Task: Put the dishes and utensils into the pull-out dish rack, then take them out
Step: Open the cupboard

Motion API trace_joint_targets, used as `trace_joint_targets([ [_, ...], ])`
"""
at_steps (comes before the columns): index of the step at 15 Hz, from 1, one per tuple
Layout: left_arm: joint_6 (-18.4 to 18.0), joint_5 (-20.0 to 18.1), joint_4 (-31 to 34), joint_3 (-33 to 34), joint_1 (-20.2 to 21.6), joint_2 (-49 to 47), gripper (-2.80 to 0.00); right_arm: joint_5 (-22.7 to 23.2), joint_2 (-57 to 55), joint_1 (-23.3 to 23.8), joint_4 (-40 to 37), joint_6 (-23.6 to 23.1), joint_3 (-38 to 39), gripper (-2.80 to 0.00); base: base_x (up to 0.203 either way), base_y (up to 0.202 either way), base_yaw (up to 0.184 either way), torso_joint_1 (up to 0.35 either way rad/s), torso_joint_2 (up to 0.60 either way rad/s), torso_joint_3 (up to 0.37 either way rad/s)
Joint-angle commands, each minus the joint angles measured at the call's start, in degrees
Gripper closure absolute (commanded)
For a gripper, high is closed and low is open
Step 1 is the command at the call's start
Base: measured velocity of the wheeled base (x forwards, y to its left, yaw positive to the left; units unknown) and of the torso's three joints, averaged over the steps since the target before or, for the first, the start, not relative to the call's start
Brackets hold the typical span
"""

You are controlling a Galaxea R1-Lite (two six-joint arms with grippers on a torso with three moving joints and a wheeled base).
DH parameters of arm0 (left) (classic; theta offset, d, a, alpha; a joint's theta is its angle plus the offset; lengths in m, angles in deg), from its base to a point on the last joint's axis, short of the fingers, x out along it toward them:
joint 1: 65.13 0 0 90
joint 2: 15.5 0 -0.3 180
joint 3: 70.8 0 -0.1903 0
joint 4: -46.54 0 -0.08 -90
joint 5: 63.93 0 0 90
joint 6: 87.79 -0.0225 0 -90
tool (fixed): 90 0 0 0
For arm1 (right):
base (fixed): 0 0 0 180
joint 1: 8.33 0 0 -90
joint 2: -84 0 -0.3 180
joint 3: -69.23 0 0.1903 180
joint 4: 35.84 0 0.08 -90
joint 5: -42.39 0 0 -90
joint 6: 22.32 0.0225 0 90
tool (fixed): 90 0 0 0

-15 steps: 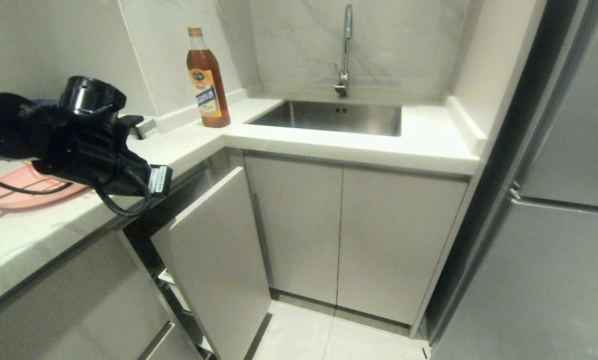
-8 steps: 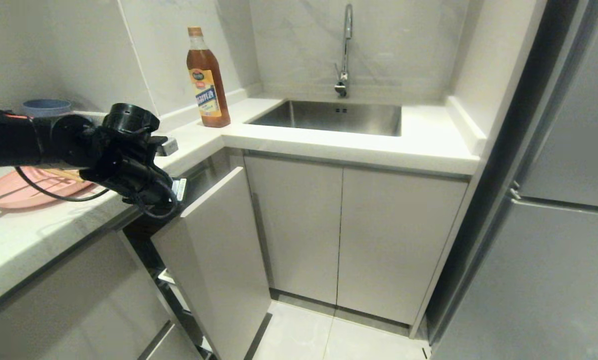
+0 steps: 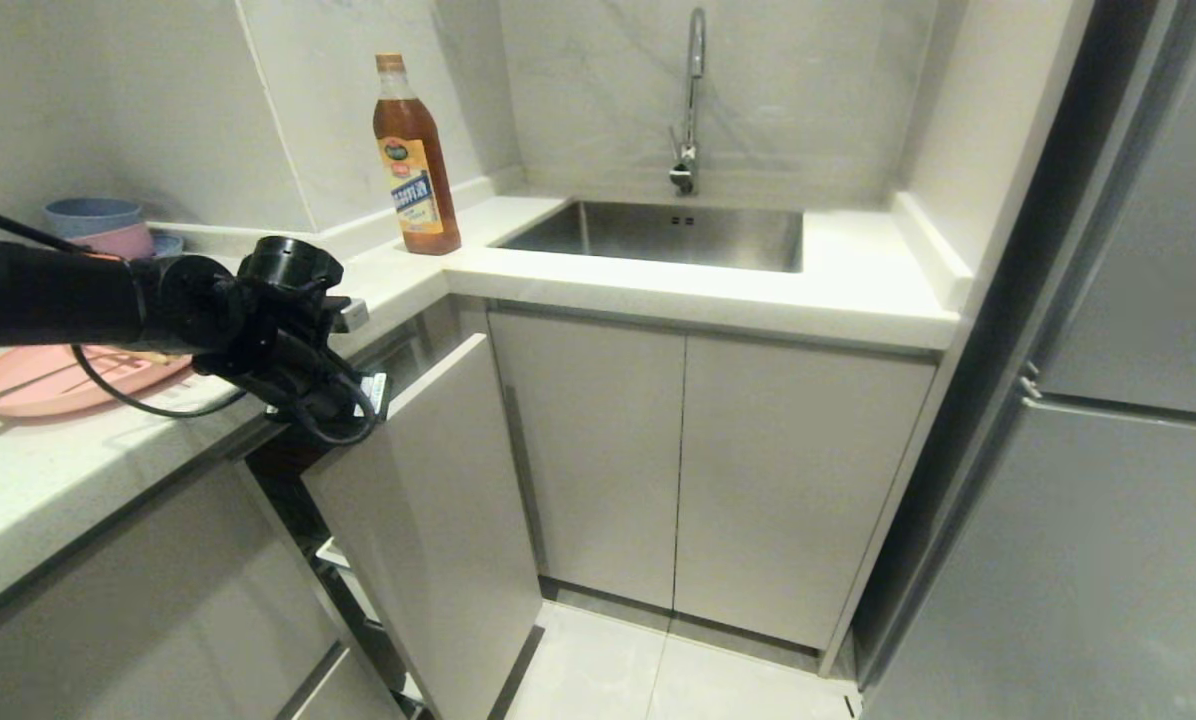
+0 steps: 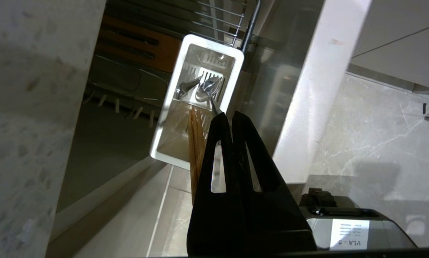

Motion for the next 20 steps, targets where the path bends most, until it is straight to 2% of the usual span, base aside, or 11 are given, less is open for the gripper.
trace_joint_targets([
  [1,0.2,0.0,0.2,0.0,-0.3,-0.2,0.00,0.0,0.0,0.0,0.0,0.0,0.0,0.00,0.000,0.000,0.000,0.000,0.00,0.000],
  [7,1.5,0.0,0.3,0.3,-3.5,-0.4,0.00,0.0,0.0,0.0,0.0,0.0,0.0,0.00,0.000,0.000,0.000,0.000,0.00,0.000],
  [10,4.2,0.2,0.4,0.6,-6.8,-0.5,0.00,0.0,0.0,0.0,0.0,0.0,0.0,0.00,0.000,0.000,0.000,0.000,0.00,0.000],
  [13,5.2,0.3,0.4,1.2,-10.0,-0.7,0.00,0.0,0.0,0.0,0.0,0.0,0.0,0.00,0.000,0.000,0.000,0.000,0.00,0.000],
  [16,6.7,2.6,0.0,1.9,-13.8,-2.2,0.00,0.0,0.0,0.0,0.0,0.0,0.0,0.00,0.000,0.000,0.000,0.000,0.00,0.000],
  [20,9.3,2.9,0.0,2.3,-18.6,-2.8,0.00,0.0,0.0,0.0,0.0,0.0,0.0,0.00,0.000,0.000,0.000,0.000,0.00,0.000],
])
